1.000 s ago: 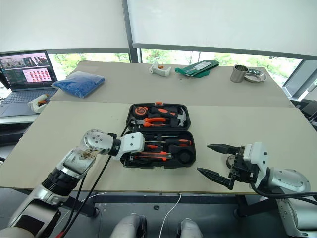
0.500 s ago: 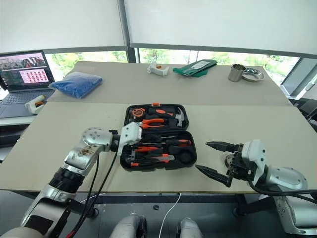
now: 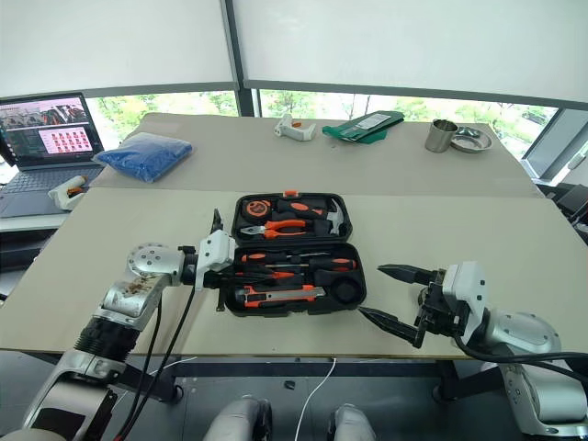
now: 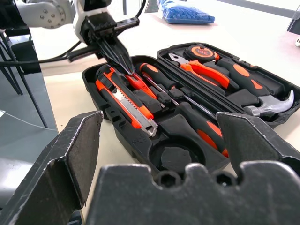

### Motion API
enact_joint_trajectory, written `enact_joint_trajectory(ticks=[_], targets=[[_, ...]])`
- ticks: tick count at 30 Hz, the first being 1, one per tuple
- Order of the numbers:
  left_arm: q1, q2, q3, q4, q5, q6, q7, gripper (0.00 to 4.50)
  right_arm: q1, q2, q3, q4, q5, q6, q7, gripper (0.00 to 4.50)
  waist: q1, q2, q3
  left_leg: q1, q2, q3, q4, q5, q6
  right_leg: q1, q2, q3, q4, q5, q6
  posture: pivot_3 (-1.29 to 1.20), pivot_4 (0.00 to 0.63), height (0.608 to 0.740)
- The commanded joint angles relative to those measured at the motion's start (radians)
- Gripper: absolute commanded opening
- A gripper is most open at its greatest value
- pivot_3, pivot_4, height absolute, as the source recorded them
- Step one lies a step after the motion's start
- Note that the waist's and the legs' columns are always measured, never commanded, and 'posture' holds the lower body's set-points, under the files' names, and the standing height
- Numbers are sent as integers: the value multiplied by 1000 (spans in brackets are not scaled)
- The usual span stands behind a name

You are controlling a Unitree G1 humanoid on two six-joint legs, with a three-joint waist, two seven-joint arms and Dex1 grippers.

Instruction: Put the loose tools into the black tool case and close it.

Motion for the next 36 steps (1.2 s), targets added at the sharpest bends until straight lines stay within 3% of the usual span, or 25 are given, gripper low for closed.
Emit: enact_joint_trajectory(ticks=[1, 11, 16, 21, 26, 34, 36], targets=[[13, -4, -16, -36, 10, -36, 6, 97, -1, -1, -15, -10, -3, -15, -7, 4500, 0, 0, 0, 0, 0, 0, 0, 0, 0, 0, 0, 0, 0, 0, 0, 0, 150, 740], [17, -11, -89, 8, 102, 31, 50, 97, -13, 0, 1, -25, -1, 3, -27, 4500, 5, 1, -1, 1, 0, 0, 0, 0, 0, 1, -1, 0, 0, 0, 0, 0, 150, 740], [28, 10, -163, -13, 151, 120, 32, 97, -23, 0, 12, -29, 1, 10, -44, 4500, 4, 2, -2, 12, 0, 0, 0, -5, -7, 12, -1, 0, -2, -4, -6, 0, 150, 740], [40, -2, -191, -23, 154, 196, 50, 97, -18, 3, 15, -31, 2, 6, -52, 4500, 4, 10, -8, 16, 0, -1, -2, -6, -6, 13, -2, 0, -4, -5, -5, 0, 150, 740], [44, -8, -180, -15, 138, 196, 60, 97, -3, 8, 9, -20, 0, -9, -44, 4500, 3, 14, -11, 16, 0, -1, -2, -6, -6, 13, -2, 0, -4, -5, -4, 0, 150, 740], [33, -81, -8, -5, -43, 42, 51, 97, 48, 9, -58, -15, 10, -33, -45, 4500, 3, 15, -11, 14, -1, 0, -2, -6, -6, 13, -3, 0, -4, -5, -4, 0, 150, 740], [36, -87, 36, -19, -96, 37, 43, 597, 68, 11, -92, -18, 16, -38, -51, 4500, 1, 14, -11, 10, 0, 0, -2, -6, -5, 11, -2, 0, -4, -5, -4, 0, 150, 740]])
